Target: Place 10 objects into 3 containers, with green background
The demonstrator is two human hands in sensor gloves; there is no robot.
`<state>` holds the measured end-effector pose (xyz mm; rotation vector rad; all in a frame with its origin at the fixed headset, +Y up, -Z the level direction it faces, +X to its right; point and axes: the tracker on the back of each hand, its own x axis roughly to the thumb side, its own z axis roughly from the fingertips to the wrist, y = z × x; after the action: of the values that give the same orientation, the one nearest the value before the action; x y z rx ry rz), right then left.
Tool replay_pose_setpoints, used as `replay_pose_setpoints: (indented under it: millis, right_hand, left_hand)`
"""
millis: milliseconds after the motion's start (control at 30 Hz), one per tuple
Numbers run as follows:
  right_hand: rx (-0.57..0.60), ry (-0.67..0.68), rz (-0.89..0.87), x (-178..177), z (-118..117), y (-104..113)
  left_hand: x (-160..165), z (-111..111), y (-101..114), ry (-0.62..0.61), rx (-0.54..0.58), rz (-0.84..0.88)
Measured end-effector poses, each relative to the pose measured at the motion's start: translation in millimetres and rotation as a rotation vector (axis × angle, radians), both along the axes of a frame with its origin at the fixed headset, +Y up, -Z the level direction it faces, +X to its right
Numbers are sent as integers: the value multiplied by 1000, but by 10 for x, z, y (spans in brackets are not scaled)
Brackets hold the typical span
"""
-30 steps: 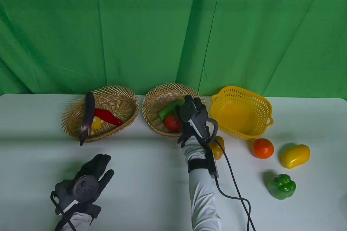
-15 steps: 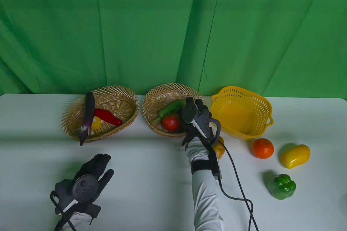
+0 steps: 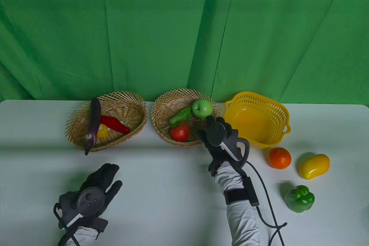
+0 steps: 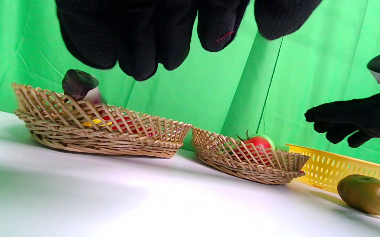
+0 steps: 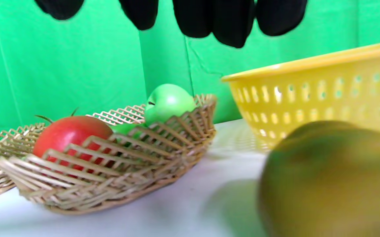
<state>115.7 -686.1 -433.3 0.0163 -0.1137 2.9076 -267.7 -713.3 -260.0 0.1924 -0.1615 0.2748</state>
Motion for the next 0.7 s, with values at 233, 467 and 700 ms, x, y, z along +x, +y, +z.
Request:
replay_pose_setpoints:
  millis: [233,467,700]
  right_hand:
    - [-9,-37,2,226,246,-38]
    - [-120,-113,11,412,363,-320]
    - [-219,-182,55,487,332,-606]
  left_hand:
    - [38,3,-7,-21,3,-2]
    - [51,1,-13,-32,7,-3]
    - [61,-3,-22,-37,4,-3]
